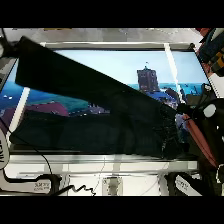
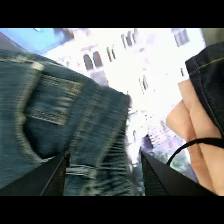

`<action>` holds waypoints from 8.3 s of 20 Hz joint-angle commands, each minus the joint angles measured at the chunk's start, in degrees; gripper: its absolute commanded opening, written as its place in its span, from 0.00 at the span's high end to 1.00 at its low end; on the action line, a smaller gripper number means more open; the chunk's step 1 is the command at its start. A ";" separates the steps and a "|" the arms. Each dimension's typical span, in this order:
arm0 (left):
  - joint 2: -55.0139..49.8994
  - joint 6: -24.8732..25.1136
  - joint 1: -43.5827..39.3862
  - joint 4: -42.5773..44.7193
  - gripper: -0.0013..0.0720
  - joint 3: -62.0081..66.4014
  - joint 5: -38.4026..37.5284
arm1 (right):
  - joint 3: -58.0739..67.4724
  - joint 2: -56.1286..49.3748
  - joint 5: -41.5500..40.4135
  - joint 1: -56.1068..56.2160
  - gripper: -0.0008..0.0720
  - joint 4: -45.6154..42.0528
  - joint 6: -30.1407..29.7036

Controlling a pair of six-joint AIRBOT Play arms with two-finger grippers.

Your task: Fold the clothes and pants, and hang the long-sleeved shirts on hangers.

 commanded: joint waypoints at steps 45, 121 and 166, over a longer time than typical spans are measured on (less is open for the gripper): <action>-22.38 3.37 15.50 -7.72 0.96 -8.85 16.68 | 24.85 -35.82 -24.28 -3.50 0.96 46.99 -33.81; 24.87 20.15 49.55 -51.65 0.96 -75.54 8.28 | -25.14 30.36 -7.23 -15.32 0.96 24.94 -20.85; -4.11 9.40 29.22 -54.77 0.01 -42.03 10.99 | 17.81 -19.89 -6.82 -0.24 0.14 17.09 -1.42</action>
